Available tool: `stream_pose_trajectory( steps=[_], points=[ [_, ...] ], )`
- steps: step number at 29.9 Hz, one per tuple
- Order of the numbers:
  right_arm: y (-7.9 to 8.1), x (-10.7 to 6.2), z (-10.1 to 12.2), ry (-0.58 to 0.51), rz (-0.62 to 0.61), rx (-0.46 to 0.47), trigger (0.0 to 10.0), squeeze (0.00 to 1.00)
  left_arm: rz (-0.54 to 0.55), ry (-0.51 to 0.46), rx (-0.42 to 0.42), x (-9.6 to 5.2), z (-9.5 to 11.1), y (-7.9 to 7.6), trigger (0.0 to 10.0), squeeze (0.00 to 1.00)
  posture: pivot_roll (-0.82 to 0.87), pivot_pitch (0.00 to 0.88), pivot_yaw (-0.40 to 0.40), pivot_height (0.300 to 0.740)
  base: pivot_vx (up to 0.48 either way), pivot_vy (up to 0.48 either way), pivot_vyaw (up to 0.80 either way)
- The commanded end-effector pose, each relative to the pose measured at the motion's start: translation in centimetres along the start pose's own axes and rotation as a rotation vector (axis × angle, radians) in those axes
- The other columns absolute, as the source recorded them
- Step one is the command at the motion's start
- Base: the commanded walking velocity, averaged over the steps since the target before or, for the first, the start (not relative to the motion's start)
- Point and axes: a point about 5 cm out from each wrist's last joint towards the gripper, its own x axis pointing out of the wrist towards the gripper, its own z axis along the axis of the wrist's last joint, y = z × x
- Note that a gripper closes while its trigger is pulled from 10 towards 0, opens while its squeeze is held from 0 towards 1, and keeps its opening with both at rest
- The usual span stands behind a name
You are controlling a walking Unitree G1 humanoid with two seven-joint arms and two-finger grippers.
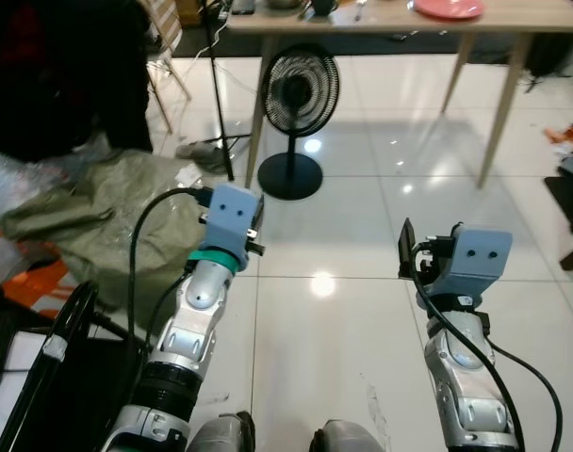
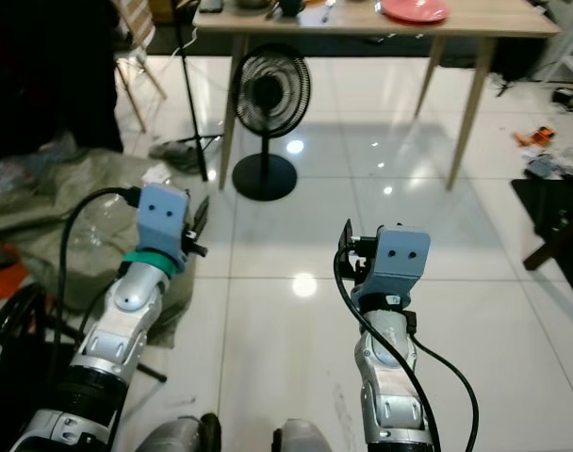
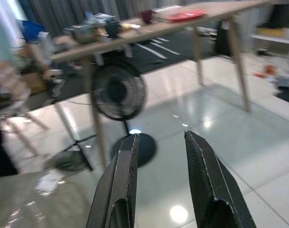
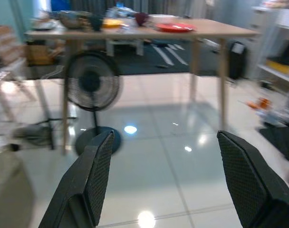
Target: Setting the table
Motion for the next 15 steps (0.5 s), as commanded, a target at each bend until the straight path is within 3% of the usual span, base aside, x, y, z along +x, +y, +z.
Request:
stream_pose_trajectory(
  steps=[1,15],
  points=[
    [-0.18,-0.09,-0.14,0.011,-0.006,-0.006,10.0,0.00,0.002,0.011,-0.007,-0.09,-0.22,0.06,10.0,0.00,-0.14,0.000,0.063,0.740,0.000,0.000,0.00],
    [-0.06,-0.08,-0.10,0.011,-0.001,-0.004,10.0,0.00,0.002,0.007,-0.021,-0.14,-0.10,-0.06,10.0,0.00,-0.14,0.000,0.059,0.740,0.000,0.000,0.00]
  ],
)
